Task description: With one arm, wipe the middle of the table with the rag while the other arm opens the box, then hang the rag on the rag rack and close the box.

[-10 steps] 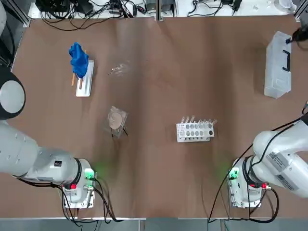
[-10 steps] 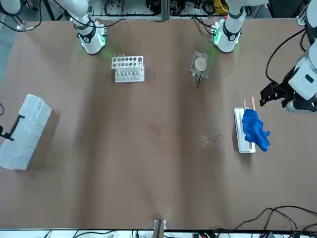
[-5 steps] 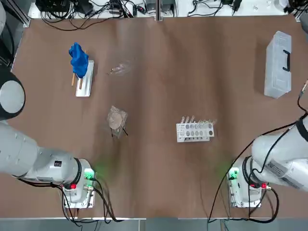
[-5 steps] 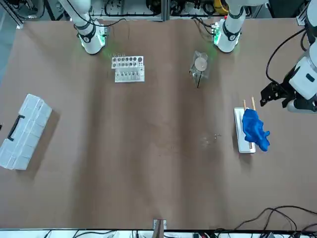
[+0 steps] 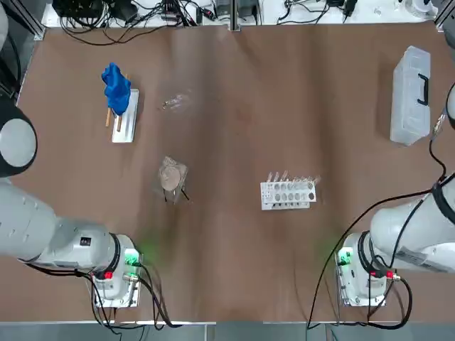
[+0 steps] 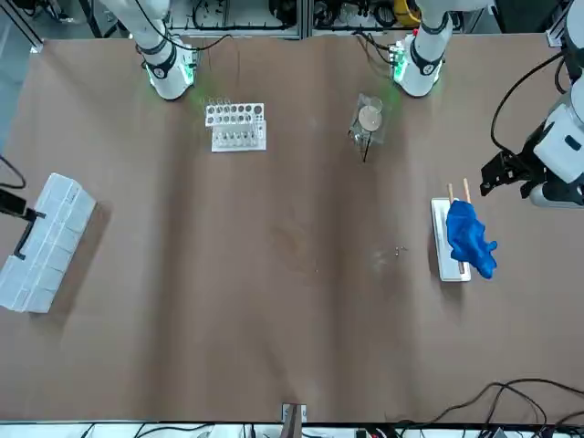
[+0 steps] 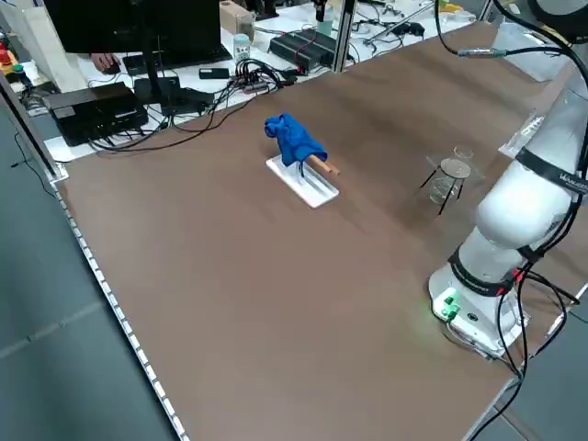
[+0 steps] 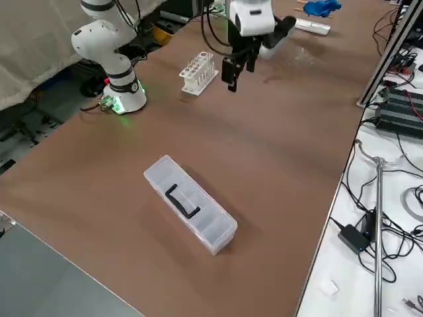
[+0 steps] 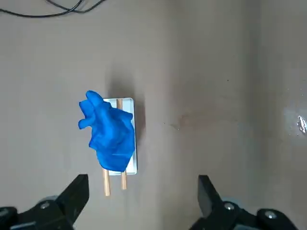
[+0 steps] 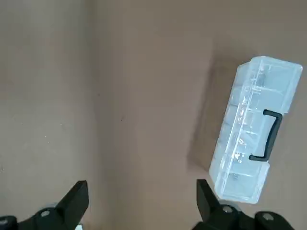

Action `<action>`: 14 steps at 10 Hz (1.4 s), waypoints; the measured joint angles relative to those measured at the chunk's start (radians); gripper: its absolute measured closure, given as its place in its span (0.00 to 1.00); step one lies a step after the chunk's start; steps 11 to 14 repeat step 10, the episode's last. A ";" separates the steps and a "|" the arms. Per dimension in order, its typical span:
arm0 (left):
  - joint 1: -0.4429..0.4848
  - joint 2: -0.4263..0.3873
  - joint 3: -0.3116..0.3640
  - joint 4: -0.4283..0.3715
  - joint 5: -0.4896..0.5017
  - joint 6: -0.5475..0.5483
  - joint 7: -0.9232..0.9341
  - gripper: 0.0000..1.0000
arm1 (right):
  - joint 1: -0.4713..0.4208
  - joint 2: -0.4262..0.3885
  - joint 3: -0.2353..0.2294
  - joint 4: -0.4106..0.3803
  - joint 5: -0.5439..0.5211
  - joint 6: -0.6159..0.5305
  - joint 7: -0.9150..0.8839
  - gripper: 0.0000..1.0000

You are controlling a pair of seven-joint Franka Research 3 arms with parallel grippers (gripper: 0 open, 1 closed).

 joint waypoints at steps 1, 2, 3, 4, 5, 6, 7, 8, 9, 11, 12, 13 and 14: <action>0.001 0.000 0.001 0.001 0.000 0.000 0.000 0.00 | 0.051 -0.028 -0.053 -0.027 0.000 0.000 0.000 0.01; 0.002 0.000 0.001 0.001 0.000 0.000 0.000 0.00 | 0.102 -0.049 -0.104 -0.056 0.000 0.000 0.000 0.01; 0.003 0.000 0.001 0.003 0.000 0.000 0.000 0.00 | 0.134 -0.063 -0.129 -0.077 0.000 0.000 -0.002 0.01; 0.005 0.000 0.002 0.005 0.001 0.001 0.000 0.00 | 0.148 -0.068 -0.134 -0.087 0.000 0.000 -0.003 0.01; 0.007 0.000 0.002 0.005 0.001 0.001 0.000 0.00 | 0.159 -0.068 -0.135 -0.088 0.000 0.004 -0.005 0.01; 0.007 0.000 0.003 0.006 0.007 0.002 0.000 0.00 | 0.177 -0.068 -0.135 -0.087 0.000 0.009 -0.005 0.01; 0.006 0.000 0.002 0.006 0.014 0.002 0.000 0.00 | 0.192 -0.070 -0.135 -0.084 0.000 0.011 -0.004 0.01; 0.005 0.000 0.001 0.006 0.015 0.002 0.000 0.00 | 0.197 -0.072 -0.136 -0.084 -0.001 0.011 -0.003 0.01; 0.003 0.000 0.000 0.006 0.016 0.001 0.000 0.00 | 0.197 -0.074 -0.138 -0.084 -0.001 0.010 -0.003 0.01; 0.002 0.000 0.000 0.006 0.016 0.001 0.000 0.00 | 0.197 -0.074 -0.141 -0.084 -0.001 0.010 -0.003 0.01; 0.002 0.000 0.000 0.006 0.016 0.001 0.000 0.00 | 0.197 -0.074 -0.141 -0.084 -0.001 0.010 -0.003 0.01; 0.002 0.000 0.000 0.006 0.016 0.001 0.000 0.00 | 0.197 -0.074 -0.141 -0.084 -0.001 0.010 -0.003 0.01; 0.002 0.000 0.000 0.006 0.016 0.001 0.000 0.00 | 0.197 -0.074 -0.141 -0.084 -0.001 0.010 -0.003 0.01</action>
